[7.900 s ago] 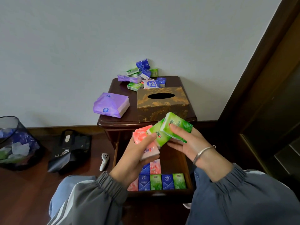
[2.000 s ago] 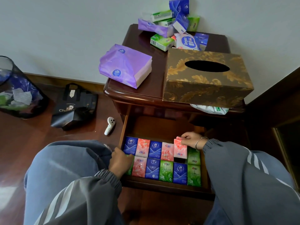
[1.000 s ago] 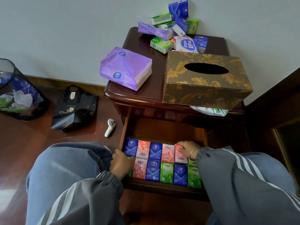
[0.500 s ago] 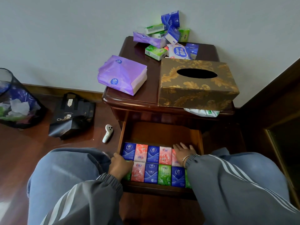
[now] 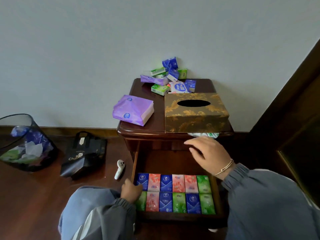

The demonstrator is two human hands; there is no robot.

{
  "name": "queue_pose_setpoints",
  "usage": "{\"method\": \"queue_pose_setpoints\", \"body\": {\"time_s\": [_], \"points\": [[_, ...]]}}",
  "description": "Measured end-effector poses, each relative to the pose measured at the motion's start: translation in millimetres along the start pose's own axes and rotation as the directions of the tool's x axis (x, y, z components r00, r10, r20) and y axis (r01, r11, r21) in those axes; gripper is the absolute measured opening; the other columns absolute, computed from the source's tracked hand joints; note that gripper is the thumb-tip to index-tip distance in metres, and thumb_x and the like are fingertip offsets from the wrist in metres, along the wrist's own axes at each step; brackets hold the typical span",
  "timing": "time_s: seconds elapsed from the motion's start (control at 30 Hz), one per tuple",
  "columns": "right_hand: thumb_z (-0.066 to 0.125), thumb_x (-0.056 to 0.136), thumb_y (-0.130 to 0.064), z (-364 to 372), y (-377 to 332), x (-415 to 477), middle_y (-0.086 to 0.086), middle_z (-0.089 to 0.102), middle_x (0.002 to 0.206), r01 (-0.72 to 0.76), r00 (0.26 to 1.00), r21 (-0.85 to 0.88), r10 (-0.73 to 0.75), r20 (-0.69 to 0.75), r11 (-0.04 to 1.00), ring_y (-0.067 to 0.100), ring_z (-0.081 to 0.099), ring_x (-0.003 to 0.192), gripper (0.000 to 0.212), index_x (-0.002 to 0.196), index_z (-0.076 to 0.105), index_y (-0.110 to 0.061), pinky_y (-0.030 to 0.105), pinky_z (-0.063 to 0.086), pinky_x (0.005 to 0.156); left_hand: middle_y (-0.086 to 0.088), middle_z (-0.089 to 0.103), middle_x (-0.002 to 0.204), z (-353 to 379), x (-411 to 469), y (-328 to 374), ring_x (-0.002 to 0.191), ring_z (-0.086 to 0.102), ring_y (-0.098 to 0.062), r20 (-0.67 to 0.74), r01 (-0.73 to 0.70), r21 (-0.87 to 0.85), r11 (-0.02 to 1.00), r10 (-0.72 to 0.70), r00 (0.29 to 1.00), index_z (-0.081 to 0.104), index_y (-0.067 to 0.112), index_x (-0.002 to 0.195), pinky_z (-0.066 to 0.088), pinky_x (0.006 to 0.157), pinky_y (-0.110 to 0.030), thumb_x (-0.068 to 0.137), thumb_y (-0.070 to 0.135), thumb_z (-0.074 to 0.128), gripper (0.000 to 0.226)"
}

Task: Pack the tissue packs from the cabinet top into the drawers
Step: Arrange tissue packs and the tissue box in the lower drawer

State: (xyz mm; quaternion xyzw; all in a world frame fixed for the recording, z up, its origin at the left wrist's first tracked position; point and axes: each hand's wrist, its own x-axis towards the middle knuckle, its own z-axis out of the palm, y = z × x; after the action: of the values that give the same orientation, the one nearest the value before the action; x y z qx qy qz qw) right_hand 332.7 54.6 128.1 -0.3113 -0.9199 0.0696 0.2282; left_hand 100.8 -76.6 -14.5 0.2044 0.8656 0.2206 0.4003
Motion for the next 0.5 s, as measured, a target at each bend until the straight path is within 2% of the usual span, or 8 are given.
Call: {"method": "queue_pose_setpoints", "body": {"time_s": [0.07,0.13,0.23,0.3,0.37,0.43,0.5], "points": [[0.057,0.082,-0.011,-33.1,8.2,16.3,0.005,0.069,0.099,0.024,0.967,-0.053,-0.036,-0.252,0.998,0.026,0.064,0.094,0.024,0.104,0.068,-0.009,0.040,0.052,0.082,-0.027,0.047,0.137,-14.7,-7.7,15.1,0.124,0.048,-0.040,-0.073,-0.086,-0.031,0.996,0.083,0.994,0.037,-0.003,0.139,0.040,0.104,-0.039,0.088,0.015,0.060,0.059],[0.060,0.082,-0.013,-56.0,21.2,35.8,0.009,0.066,0.108,-0.042,0.954,-0.081,0.016,-0.300,0.996,0.031,0.060,0.104,0.029,0.110,0.064,-0.007,0.045,0.049,0.088,-0.027,0.050,0.134,-34.4,-16.0,33.4,0.122,0.049,-0.039,-0.174,-0.185,-0.033,0.982,0.177,0.969,0.041,-0.003,0.135,0.040,0.103,-0.042,0.087,0.014,0.060,0.054],[0.064,0.083,-0.036,-64.8,39.7,60.5,0.007,0.051,0.135,-0.141,0.988,-0.196,0.127,-0.083,0.970,0.029,0.043,0.128,0.054,0.130,0.050,-0.015,0.045,0.038,0.102,-0.023,0.050,0.133,-64.3,-30.0,64.2,0.122,0.048,-0.037,-0.292,-0.350,0.043,0.936,0.347,0.891,0.047,0.003,0.133,0.041,0.102,-0.045,0.084,0.015,0.057,0.052],[0.059,0.082,-0.052,-59.6,48.0,71.2,0.001,0.039,0.146,-0.176,0.972,-0.287,0.213,0.102,0.942,0.023,0.030,0.138,0.067,0.139,0.038,-0.023,0.042,0.029,0.108,-0.018,0.047,0.134,-80.3,-36.4,86.1,0.125,0.046,-0.035,-0.378,-0.424,0.196,0.884,0.467,0.800,0.045,0.008,0.135,0.040,0.101,-0.045,0.083,0.017,0.060,0.055],[0.056,0.082,-0.057,-49.7,51.4,78.9,-0.002,0.035,0.148,-0.174,0.937,-0.325,0.259,0.236,0.929,0.020,0.029,0.139,0.071,0.141,0.032,-0.026,0.041,0.028,0.110,-0.014,0.044,0.139,-94.3,-37.2,108.4,0.127,0.043,-0.034,-0.420,-0.484,0.355,0.799,0.599,0.681,0.040,0.009,0.141,0.038,0.101,-0.045,0.083,0.019,0.061,0.062],[0.058,0.083,-0.052,-41.3,51.0,83.8,-0.003,0.038,0.146,-0.196,0.925,-0.319,0.283,0.255,0.927,0.019,0.033,0.136,0.068,0.140,0.032,-0.027,0.041,0.031,0.108,-0.013,0.040,0.143,-108.9,-31.5,129.2,0.128,0.041,-0.035,-0.411,-0.508,0.479,0.716,0.694,0.591,0.039,0.010,0.142,0.036,0.101,-0.044,0.083,0.019,0.061,0.064],[0.059,0.084,-0.046,-36.1,49.2,87.2,-0.003,0.042,0.143,-0.217,0.930,-0.332,0.298,0.216,0.918,0.019,0.037,0.134,0.062,0.138,0.035,-0.027,0.039,0.034,0.106,-0.012,0.033,0.150,-122.8,-19.9,143.7,0.134,0.035,-0.034,-0.379,-0.484,0.570,0.664,0.735,0.562,0.036,0.013,0.145,0.032,0.105,-0.044,0.082,0.018,0.059,0.067]]}}
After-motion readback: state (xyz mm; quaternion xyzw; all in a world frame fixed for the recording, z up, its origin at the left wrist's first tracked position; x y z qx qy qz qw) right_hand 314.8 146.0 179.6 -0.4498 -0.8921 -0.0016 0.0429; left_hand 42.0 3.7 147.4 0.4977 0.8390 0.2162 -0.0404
